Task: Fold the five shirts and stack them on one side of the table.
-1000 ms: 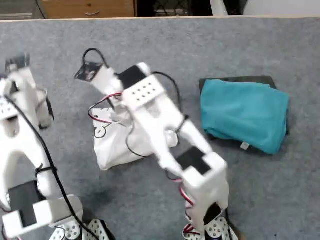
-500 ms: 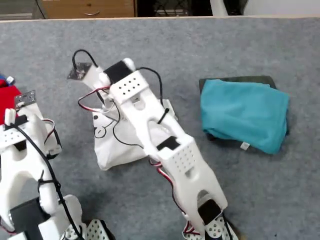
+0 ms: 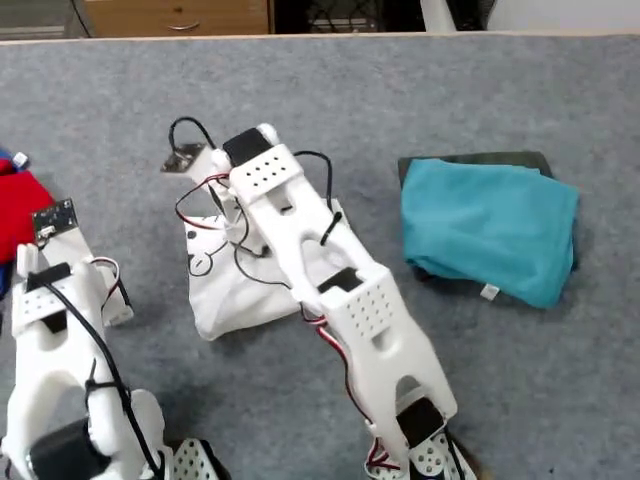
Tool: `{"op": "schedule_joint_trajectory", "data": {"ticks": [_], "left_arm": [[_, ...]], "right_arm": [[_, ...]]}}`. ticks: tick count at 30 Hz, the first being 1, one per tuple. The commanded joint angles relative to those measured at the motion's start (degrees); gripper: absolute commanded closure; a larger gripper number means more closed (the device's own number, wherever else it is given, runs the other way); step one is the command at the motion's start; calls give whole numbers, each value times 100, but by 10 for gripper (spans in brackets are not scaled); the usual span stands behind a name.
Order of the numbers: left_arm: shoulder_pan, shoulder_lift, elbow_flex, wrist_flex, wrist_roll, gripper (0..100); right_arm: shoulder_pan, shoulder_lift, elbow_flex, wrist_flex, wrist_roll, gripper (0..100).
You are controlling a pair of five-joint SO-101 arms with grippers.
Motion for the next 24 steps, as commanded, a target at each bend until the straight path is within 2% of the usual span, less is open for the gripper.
{"op": "schedule_joint_trajectory", "data": {"ticks": [1,6,12,16,20,24], "left_arm": [[57,-396,75,-70,79,970],[57,-756,224,-79,70,970],[57,-1002,338,-79,70,970],[57,-1046,338,-79,79,970],[57,-1046,330,-62,79,970],[57,-1046,330,-53,79,970]], "right_arm": [[176,-1059,875,62,70,985],[369,-2325,2510,62,97,985],[967,-3873,4681,18,835,985],[1248,-4611,4330,-35,1178,985],[844,-4277,3336,-457,1160,984],[404,-3064,2299,-1231,440,984]]}}
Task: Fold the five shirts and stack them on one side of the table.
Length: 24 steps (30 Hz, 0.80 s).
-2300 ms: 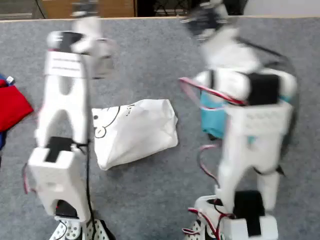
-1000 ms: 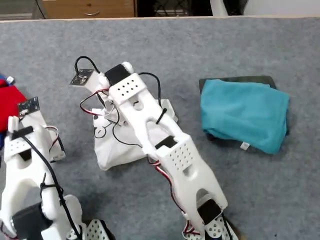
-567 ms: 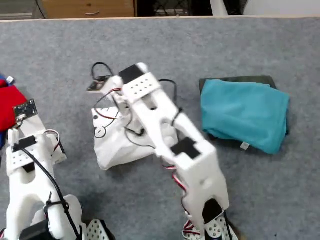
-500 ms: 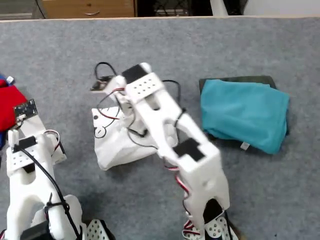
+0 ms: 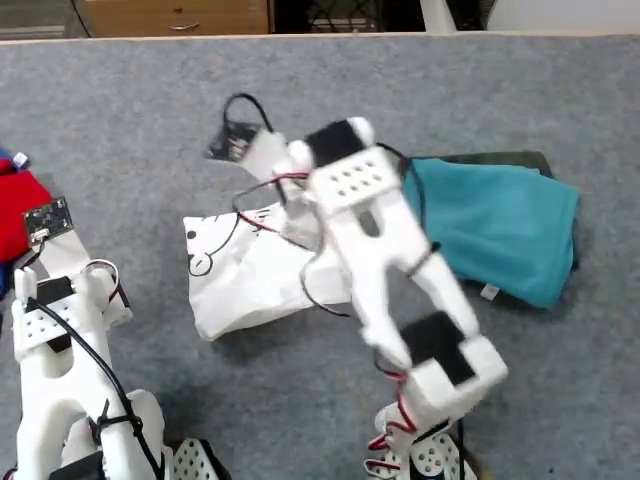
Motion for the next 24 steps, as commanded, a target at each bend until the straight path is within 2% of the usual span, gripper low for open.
{"op": "schedule_joint_trajectory", "data": {"ticks": [1,5,11,13,18,24], "left_arm": [[57,-132,-4,-35,44,970],[57,-132,4,-35,44,970],[57,-132,-13,-53,44,970],[57,-132,-22,-53,44,970],[57,-132,-22,-62,44,970],[57,-132,-22,-44,35,970]], "right_arm": [[-343,989,-1112,-668,-615,984],[-396,2484,-2545,-774,-800,984],[-387,4119,-4963,677,-800,984],[-378,4418,-5464,809,-835,984],[-281,4303,-5121,800,-1125,984],[-273,3240,-3152,800,-1099,985]]}}
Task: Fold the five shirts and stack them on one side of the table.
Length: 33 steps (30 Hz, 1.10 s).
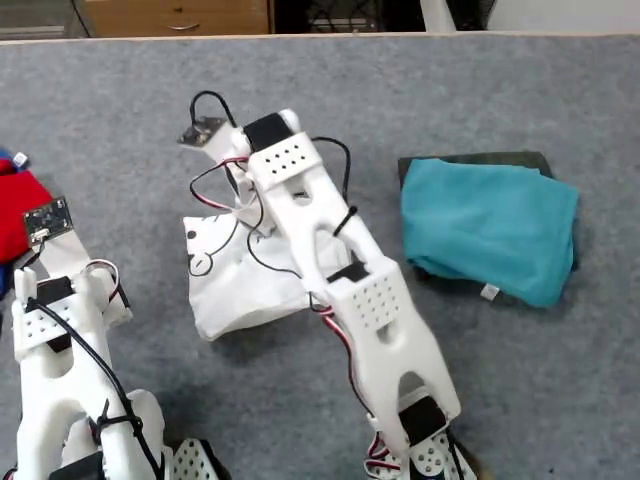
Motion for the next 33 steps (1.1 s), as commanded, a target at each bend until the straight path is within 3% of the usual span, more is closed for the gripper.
{"op": "schedule_joint_trajectory", "data": {"ticks": [1,7,18,23,27,33], "left_arm": [[57,-132,-22,-35,35,970],[57,-132,-22,-26,35,970],[57,-132,-40,-26,26,970],[57,-132,-40,-26,35,970],[57,-132,-4,-62,35,970],[57,-132,4,-70,44,970]], "right_arm": [[79,-963,1086,53,-18,985],[580,-2343,2993,53,9,985],[1582,-5921,6554,-237,1029,985],[1143,-6123,5859,-1248,651,984],[484,-5015,4892,-1793,-44,984],[105,-2844,3292,-2084,-695,984]]}}
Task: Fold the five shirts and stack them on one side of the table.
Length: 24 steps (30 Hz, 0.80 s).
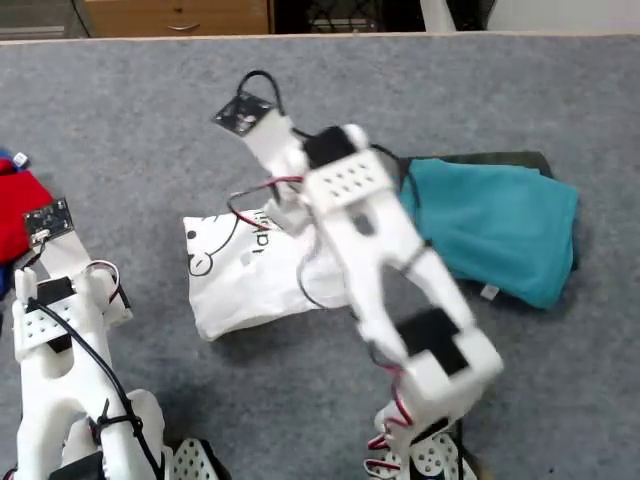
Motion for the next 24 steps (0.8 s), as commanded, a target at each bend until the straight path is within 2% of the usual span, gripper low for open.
{"op": "schedule_joint_trajectory", "data": {"ticks": [1,8,13,18,24], "left_arm": [[57,-132,-22,-70,44,970],[57,-132,-22,-70,44,970],[57,-132,-31,-70,44,970],[57,-132,-22,-70,26,970],[57,-132,-22,-70,26,970]], "right_arm": [[-229,1077,-1174,-18,-299,984],[-466,2527,-3284,1451,-325,984],[-440,3301,-3978,2048,-308,985],[-404,3116,-3459,2040,-229,985],[-360,2141,-1930,2040,167,985]]}}
